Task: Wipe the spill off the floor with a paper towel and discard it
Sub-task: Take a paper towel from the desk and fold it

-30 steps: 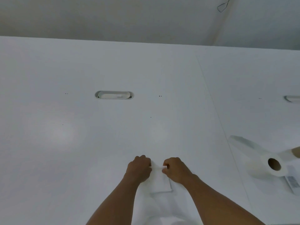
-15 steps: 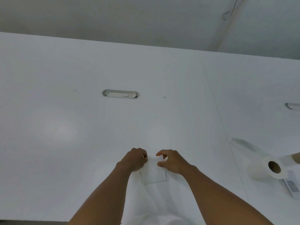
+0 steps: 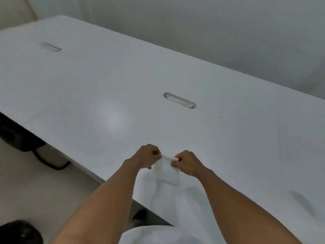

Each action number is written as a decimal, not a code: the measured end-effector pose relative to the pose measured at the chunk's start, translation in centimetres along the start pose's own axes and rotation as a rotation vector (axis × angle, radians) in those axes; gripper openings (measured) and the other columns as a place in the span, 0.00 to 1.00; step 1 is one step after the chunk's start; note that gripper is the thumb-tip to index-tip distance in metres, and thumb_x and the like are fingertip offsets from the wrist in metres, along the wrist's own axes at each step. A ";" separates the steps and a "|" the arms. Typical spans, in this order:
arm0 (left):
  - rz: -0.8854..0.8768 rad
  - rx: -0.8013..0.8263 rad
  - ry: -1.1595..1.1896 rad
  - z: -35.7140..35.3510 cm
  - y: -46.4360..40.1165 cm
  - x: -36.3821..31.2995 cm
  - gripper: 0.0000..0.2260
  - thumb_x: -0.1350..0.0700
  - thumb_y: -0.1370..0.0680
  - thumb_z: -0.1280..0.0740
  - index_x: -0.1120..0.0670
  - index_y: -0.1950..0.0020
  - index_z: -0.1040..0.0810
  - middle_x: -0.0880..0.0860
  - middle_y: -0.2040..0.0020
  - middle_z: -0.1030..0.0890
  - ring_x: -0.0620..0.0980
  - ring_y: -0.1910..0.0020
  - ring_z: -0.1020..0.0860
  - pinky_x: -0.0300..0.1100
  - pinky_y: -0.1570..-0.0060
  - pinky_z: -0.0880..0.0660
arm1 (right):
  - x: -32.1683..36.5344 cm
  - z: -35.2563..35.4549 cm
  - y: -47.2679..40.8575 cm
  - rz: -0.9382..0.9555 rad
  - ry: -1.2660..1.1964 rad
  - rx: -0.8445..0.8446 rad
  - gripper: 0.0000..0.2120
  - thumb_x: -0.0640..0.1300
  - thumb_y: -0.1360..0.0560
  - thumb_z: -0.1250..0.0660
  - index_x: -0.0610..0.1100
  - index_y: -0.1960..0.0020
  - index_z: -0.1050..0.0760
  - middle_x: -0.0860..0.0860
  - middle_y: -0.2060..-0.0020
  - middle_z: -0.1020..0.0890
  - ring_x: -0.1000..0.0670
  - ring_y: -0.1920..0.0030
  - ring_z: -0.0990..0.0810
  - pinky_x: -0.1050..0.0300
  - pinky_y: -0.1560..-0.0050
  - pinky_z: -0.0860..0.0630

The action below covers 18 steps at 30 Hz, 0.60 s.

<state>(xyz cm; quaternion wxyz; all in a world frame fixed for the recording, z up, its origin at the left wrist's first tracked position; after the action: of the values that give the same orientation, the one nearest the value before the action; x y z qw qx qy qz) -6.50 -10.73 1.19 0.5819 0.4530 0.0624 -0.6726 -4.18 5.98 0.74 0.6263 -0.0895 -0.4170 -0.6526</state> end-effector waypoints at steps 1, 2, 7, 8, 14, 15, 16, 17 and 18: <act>0.030 -0.041 0.057 0.5 1.3 0.5 0.07 0.55 0.18 0.36 0.55 0.50 0.20 0.53 0.49 0.21 0.51 0.61 0.18 0.35 0.68 0.23 | 0.9 -0.4 0.0 0.033 0.016 0.020 0.15 0.41 0.27 0.31 0.40 0.69 0.31 0.47 0.72 0.32 0.49 0.70 0.34 0.57 0.67 0.39; 0.061 -0.090 0.104 1.0 2.9 1.1 0.07 0.55 0.18 0.36 0.56 0.49 0.19 0.53 0.47 0.21 0.49 0.63 0.18 0.33 0.69 0.24 | 1.9 -0.9 0.0 0.061 0.032 0.043 0.16 0.42 0.27 0.31 0.39 0.70 0.30 0.49 0.73 0.31 0.51 0.71 0.34 0.57 0.68 0.39; 0.206 -0.356 0.341 2.6 10.6 6.2 0.06 0.56 0.18 0.35 0.55 0.52 0.20 0.54 0.48 0.21 0.53 0.60 0.16 0.41 0.60 0.17 | 7.6 -5.7 0.5 0.220 0.082 0.148 0.11 0.43 0.25 0.31 0.38 0.63 0.20 0.46 0.71 0.20 0.51 0.70 0.25 0.57 0.66 0.28; 0.244 -0.417 0.408 2.6 12.4 7.9 0.06 0.56 0.18 0.34 0.55 0.52 0.20 0.54 0.49 0.21 0.53 0.58 0.17 0.44 0.56 0.16 | 8.9 -7.2 0.9 0.256 0.084 0.174 0.10 0.43 0.25 0.31 0.38 0.61 0.18 0.44 0.68 0.18 0.50 0.70 0.22 0.57 0.65 0.26; 0.464 -0.719 0.708 1.2 24.8 17.0 0.06 0.55 0.20 0.32 0.54 0.53 0.17 0.56 0.50 0.17 0.55 0.53 0.17 0.56 0.53 0.16 | 15.4 -17.2 5.3 0.342 -0.021 0.384 0.06 0.39 0.23 0.33 0.36 0.54 0.19 0.44 0.60 0.15 0.45 0.68 0.14 0.58 0.71 0.23; 0.485 -0.758 0.766 0.7 26.5 18.2 0.06 0.55 0.20 0.32 0.55 0.52 0.17 0.56 0.49 0.16 0.56 0.50 0.17 0.56 0.55 0.16 | 16.3 -18.6 6.2 0.331 -0.082 0.425 0.06 0.37 0.22 0.33 0.36 0.50 0.19 0.45 0.57 0.15 0.45 0.66 0.13 0.57 0.69 0.20; 0.505 -0.795 0.828 0.2 28.2 19.3 0.06 0.56 0.19 0.32 0.56 0.51 0.17 0.57 0.48 0.17 0.57 0.49 0.17 0.55 0.56 0.15 | 17.0 -20.2 7.0 0.313 -0.139 0.467 0.06 0.37 0.21 0.34 0.36 0.47 0.20 0.45 0.56 0.15 0.45 0.64 0.13 0.55 0.66 0.17; 0.521 -0.831 0.884 -0.2 29.9 20.3 0.06 0.57 0.19 0.32 0.57 0.50 0.17 0.58 0.47 0.17 0.57 0.49 0.17 0.55 0.56 0.15 | 17.7 -22.0 7.8 0.293 -0.184 0.518 0.07 0.36 0.21 0.34 0.35 0.45 0.21 0.45 0.56 0.15 0.45 0.63 0.12 0.54 0.63 0.16; 0.540 -0.863 0.932 -0.7 31.5 21.2 0.06 0.57 0.19 0.33 0.58 0.49 0.17 0.58 0.46 0.18 0.58 0.50 0.17 0.54 0.56 0.15 | 18.1 -23.9 8.6 0.269 -0.221 0.575 0.08 0.35 0.21 0.34 0.34 0.44 0.22 0.44 0.57 0.15 0.46 0.62 0.12 0.54 0.61 0.15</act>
<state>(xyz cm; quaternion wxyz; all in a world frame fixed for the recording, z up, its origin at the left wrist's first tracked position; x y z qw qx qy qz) 22.12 -35.57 0.30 0.7696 0.4224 0.4532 -0.1542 9.59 -21.99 0.88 0.6573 -0.0333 -0.6339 -0.4062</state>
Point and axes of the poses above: each hand's wrist, its own y-axis away from the middle knuckle, its own z-axis out of the back of the hand, x = y × z, the point moved 9 cm from there along -y, towards the middle knuckle
